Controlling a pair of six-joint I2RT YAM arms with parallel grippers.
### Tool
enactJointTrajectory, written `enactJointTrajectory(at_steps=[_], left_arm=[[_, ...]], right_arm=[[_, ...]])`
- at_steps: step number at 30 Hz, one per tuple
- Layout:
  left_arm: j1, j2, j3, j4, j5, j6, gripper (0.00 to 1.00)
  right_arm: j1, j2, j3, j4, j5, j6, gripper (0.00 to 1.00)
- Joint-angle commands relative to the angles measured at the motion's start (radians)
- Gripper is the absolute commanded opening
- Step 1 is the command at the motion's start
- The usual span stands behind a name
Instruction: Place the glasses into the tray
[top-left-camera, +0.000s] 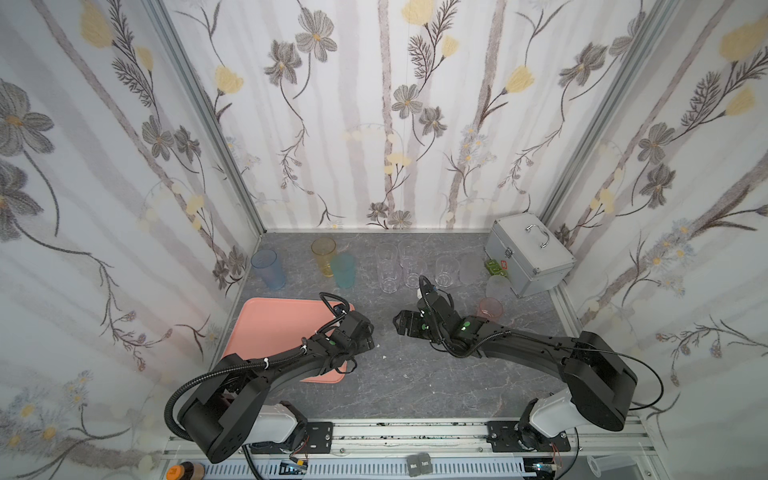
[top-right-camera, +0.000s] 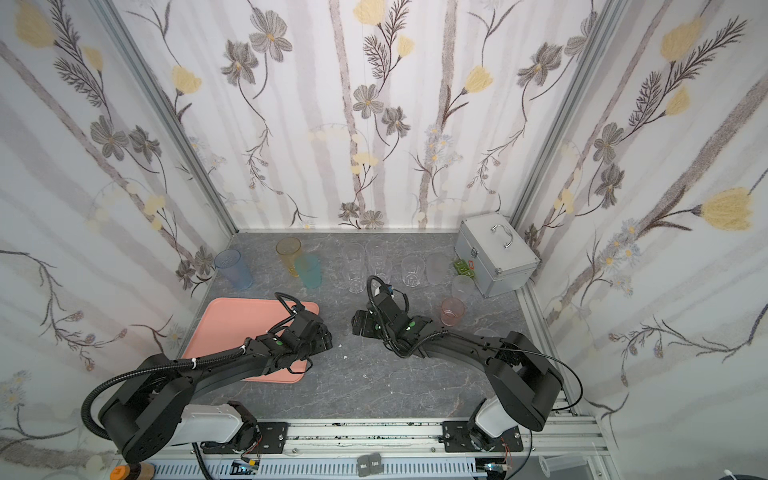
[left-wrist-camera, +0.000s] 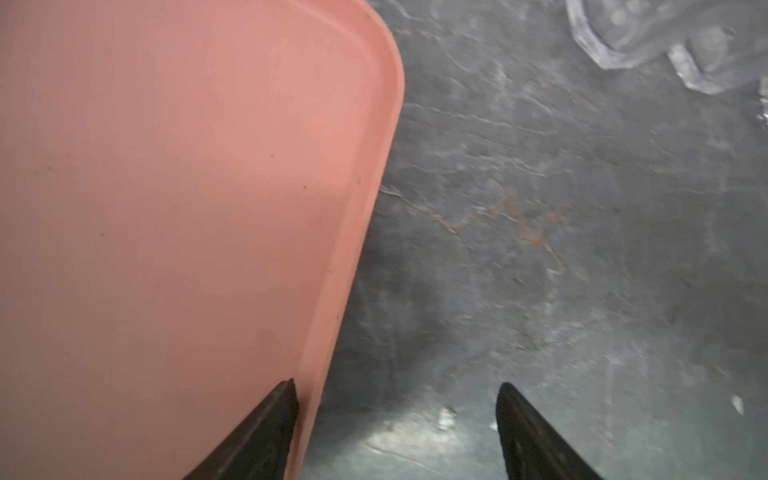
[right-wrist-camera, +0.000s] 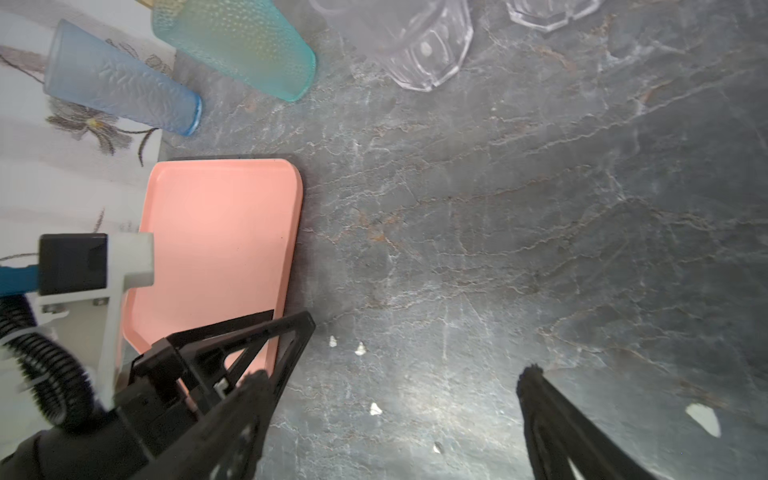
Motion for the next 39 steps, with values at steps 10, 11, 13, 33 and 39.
enactJointTrajectory(at_steps=[10, 11, 13, 33, 39], left_arm=[[-0.220, 0.244, 0.343, 0.208, 0.061, -0.148, 0.76], [-0.215, 0.214, 0.340, 0.206, 0.051, -0.129, 0.76], [-0.195, 0.150, 0.318, 0.190, 0.037, -0.098, 0.76], [0.288, -0.393, 0.134, -0.113, -0.098, 0.266, 1.00], [0.376, -0.383, 0.158, -0.116, -0.037, 0.310, 1.00]], right_arm=[[-0.148, -0.164, -0.172, 0.014, 0.028, 0.054, 0.92], [-0.148, -0.166, -0.175, -0.001, 0.030, 0.055, 0.92], [-0.145, -0.165, -0.185, -0.012, 0.030, 0.060, 0.92], [-0.008, 0.233, 0.144, -0.175, 0.109, -0.164, 0.43], [-0.031, 0.298, 0.161, -0.186, 0.102, -0.197, 0.31]])
